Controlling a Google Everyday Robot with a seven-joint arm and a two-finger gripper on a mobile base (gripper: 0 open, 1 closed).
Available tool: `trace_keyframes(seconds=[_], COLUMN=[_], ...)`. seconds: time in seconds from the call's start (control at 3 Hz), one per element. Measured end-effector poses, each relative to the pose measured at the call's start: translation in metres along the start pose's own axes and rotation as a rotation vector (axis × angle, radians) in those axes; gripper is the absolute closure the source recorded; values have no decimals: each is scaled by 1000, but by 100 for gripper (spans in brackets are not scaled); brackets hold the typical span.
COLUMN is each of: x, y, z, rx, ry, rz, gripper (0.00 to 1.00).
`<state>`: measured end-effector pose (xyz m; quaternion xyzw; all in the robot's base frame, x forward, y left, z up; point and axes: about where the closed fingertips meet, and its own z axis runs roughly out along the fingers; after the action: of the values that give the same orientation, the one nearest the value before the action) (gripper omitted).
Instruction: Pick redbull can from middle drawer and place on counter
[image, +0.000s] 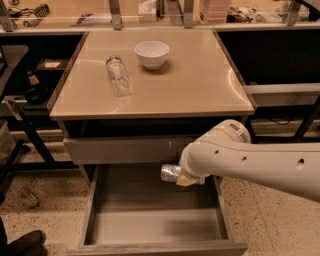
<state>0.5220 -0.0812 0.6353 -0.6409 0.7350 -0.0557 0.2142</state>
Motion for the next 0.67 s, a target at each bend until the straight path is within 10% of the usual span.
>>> trace_keyframes(seconds=[0.67], x=[-5], y=[-32], z=[-60], rx=[58], ry=[80], rz=[-8], gripper=[100])
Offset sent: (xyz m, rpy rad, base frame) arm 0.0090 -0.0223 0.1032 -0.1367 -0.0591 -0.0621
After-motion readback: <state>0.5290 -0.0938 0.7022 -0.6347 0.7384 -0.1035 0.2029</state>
